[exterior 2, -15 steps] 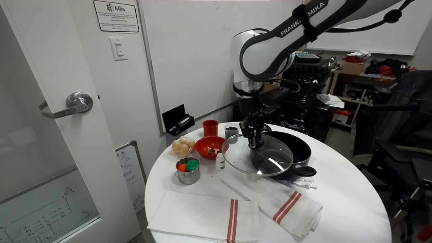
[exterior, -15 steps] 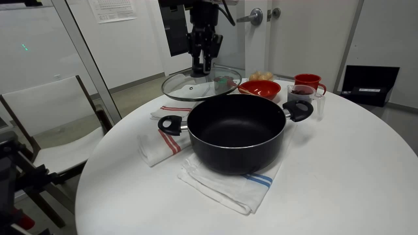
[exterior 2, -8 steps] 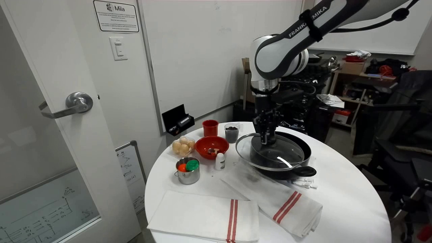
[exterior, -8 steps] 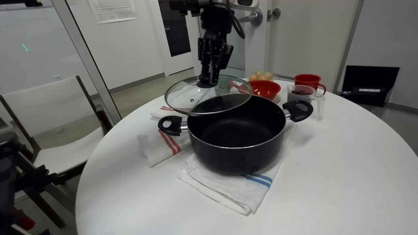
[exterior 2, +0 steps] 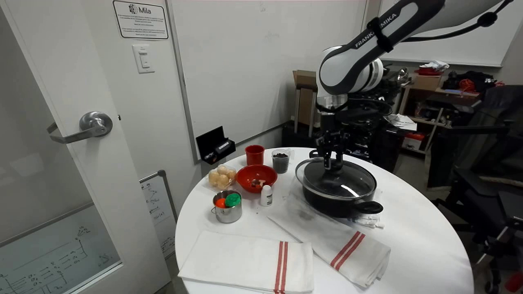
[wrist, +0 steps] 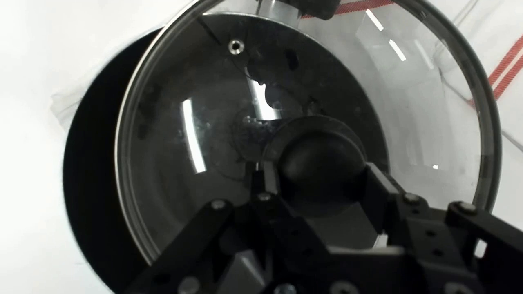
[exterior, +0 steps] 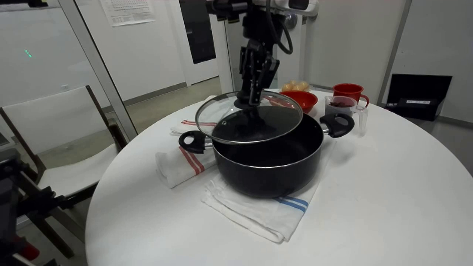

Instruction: Put the glass lid on the black pot

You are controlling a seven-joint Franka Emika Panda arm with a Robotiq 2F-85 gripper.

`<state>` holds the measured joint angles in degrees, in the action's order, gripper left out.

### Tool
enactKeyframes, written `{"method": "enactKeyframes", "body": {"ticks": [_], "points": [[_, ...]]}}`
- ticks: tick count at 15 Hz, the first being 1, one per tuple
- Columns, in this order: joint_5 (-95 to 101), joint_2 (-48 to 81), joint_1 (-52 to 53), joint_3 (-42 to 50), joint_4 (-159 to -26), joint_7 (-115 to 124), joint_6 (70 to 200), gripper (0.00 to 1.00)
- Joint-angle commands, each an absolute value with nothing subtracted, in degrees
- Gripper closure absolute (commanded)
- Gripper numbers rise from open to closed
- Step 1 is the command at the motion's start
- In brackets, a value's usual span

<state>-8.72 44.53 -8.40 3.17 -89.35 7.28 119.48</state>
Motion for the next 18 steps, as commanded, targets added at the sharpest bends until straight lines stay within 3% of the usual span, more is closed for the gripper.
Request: {"method": "enactKeyframes", "body": {"ticks": [1,18], "points": [[-10.90,42.33,-9.48,3.78,-90.93,8.67,119.88,0.75],[-13.88,44.65,-11.83,4.70,-89.48,11.36,119.77,0.75]]}}
